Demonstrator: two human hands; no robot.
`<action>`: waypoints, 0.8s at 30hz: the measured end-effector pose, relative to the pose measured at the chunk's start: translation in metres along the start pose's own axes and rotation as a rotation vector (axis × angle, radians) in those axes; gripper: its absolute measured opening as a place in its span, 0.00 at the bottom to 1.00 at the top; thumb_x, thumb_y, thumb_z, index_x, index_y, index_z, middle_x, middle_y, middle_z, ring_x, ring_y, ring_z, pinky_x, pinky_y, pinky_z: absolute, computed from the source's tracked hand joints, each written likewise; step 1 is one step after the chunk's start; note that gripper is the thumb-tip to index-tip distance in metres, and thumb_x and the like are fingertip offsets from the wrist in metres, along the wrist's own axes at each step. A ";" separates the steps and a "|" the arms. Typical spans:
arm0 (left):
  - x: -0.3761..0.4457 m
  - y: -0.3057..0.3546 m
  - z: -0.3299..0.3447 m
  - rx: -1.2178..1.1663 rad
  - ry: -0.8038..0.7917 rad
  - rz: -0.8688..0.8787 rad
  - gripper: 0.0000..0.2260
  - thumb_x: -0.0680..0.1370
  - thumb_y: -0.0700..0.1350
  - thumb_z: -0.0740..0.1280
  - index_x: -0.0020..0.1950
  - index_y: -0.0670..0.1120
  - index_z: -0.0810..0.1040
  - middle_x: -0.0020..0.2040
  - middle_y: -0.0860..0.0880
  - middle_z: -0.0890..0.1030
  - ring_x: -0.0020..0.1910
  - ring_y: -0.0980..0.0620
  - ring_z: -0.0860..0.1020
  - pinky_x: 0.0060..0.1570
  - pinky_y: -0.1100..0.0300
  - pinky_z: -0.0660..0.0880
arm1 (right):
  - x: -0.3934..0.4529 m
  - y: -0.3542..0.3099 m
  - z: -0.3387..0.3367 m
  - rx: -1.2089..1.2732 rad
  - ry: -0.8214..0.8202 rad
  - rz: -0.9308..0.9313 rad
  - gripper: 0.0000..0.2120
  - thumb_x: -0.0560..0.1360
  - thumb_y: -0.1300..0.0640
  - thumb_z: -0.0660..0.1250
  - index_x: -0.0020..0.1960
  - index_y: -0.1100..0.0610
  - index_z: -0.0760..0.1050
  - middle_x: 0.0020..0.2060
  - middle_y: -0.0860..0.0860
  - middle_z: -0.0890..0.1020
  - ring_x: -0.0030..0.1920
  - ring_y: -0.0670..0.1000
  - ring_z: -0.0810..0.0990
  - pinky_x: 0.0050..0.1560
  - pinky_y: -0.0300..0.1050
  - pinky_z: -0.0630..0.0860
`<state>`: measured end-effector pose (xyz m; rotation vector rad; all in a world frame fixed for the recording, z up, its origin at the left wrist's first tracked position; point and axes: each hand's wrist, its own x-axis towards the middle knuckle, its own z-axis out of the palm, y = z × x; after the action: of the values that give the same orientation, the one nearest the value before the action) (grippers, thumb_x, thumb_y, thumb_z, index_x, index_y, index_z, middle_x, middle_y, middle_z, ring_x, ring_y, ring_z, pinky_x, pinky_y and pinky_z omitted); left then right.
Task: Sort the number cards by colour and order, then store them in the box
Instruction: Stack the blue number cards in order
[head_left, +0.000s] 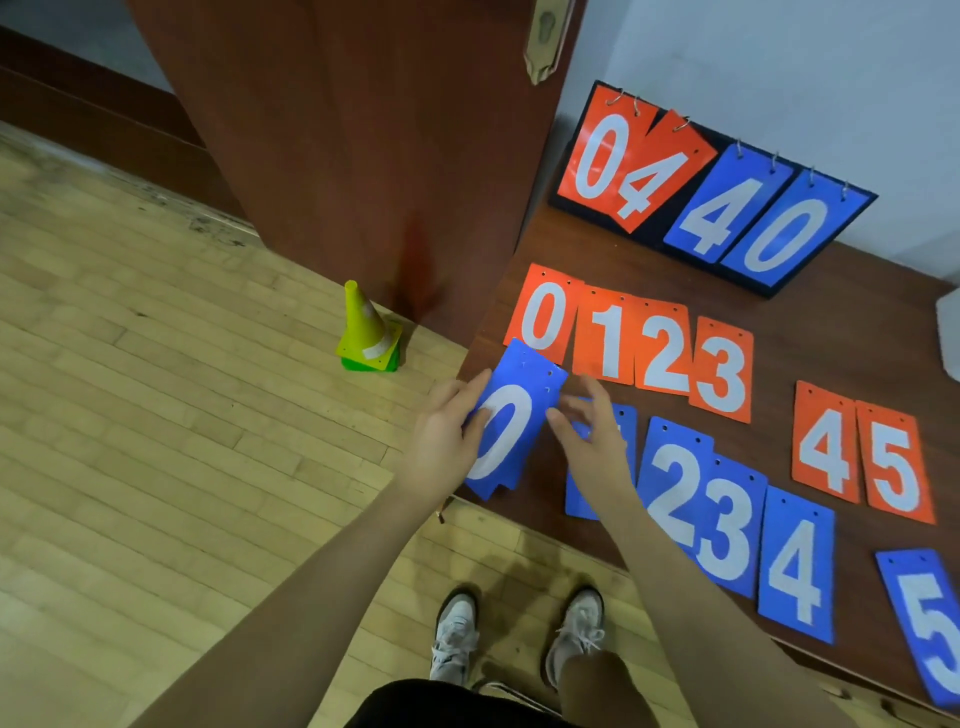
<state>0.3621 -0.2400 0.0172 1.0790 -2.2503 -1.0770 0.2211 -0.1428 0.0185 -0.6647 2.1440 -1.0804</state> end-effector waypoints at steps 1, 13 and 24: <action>0.001 0.009 0.004 -0.034 0.002 0.016 0.19 0.79 0.43 0.62 0.70 0.44 0.67 0.53 0.48 0.73 0.48 0.58 0.71 0.48 0.71 0.67 | -0.005 -0.005 -0.004 0.088 -0.004 0.015 0.28 0.76 0.56 0.66 0.73 0.51 0.59 0.48 0.42 0.78 0.56 0.46 0.76 0.63 0.45 0.70; 0.007 0.043 0.051 -0.160 -0.011 -0.217 0.20 0.76 0.46 0.67 0.67 0.48 0.69 0.58 0.51 0.76 0.55 0.56 0.75 0.53 0.62 0.73 | 0.003 0.024 -0.055 -0.088 0.140 -0.041 0.18 0.77 0.53 0.65 0.65 0.50 0.70 0.42 0.46 0.79 0.44 0.46 0.76 0.48 0.44 0.73; 0.004 0.036 0.062 -0.018 0.080 -0.255 0.21 0.79 0.43 0.61 0.72 0.48 0.63 0.62 0.47 0.72 0.52 0.61 0.69 0.45 0.68 0.69 | 0.048 0.038 -0.084 -0.722 -0.136 -0.088 0.13 0.73 0.54 0.69 0.55 0.49 0.69 0.53 0.47 0.70 0.59 0.53 0.67 0.65 0.51 0.55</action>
<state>0.3030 -0.2005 0.0083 1.4046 -2.0769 -1.1285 0.1224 -0.1123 0.0098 -1.1211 2.3840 -0.2519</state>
